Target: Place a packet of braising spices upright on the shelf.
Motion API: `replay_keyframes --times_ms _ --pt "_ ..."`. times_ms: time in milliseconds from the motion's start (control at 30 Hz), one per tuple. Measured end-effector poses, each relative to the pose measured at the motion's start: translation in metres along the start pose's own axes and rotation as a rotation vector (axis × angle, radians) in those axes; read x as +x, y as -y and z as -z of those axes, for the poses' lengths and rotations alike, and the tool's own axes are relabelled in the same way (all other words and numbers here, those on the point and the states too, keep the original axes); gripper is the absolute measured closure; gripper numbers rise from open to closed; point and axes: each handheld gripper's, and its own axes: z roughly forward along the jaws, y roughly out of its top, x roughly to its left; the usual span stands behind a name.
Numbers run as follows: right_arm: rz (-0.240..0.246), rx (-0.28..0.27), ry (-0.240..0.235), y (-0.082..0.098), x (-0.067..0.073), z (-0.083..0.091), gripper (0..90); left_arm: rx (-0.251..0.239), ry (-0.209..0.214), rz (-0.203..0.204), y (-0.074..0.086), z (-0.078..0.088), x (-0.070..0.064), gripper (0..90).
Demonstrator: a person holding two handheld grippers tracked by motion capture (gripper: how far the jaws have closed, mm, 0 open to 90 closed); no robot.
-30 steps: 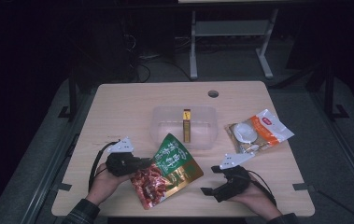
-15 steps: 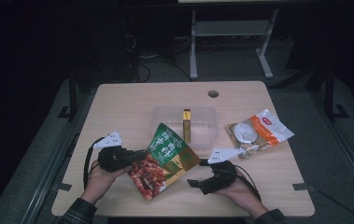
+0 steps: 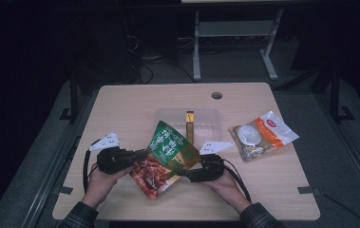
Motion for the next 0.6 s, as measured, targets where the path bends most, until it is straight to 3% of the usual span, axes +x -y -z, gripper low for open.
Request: replay_keyframes --times_ms 133,200,233,300,500,600 --pt "-0.023 -0.023 -0.023 -0.002 -0.003 0.000 62.0 -0.013 0.009 0.011 0.001 -0.002 0.000 89.7" --pt "-0.021 -0.025 -0.031 -0.002 -0.004 0.000 64.8 -0.014 0.007 0.010 0.002 -0.002 -0.001 89.7" --pt "-0.034 -0.034 -0.034 -0.004 -0.004 0.001 74.1 -0.020 0.008 0.010 0.002 -0.003 -0.001 89.7" --pt "-0.043 -0.043 -0.047 -0.005 -0.005 0.003 80.0 -0.027 0.011 0.012 0.003 -0.003 -0.002 89.6" --pt "-0.048 -0.027 -0.055 -0.010 -0.006 0.008 87.9 -0.012 0.018 0.002 0.005 -0.005 -0.004 89.4" --pt "-0.042 -0.014 -0.076 -0.016 -0.007 0.014 89.3 0.028 -0.008 -0.046 0.007 -0.008 -0.008 88.8"
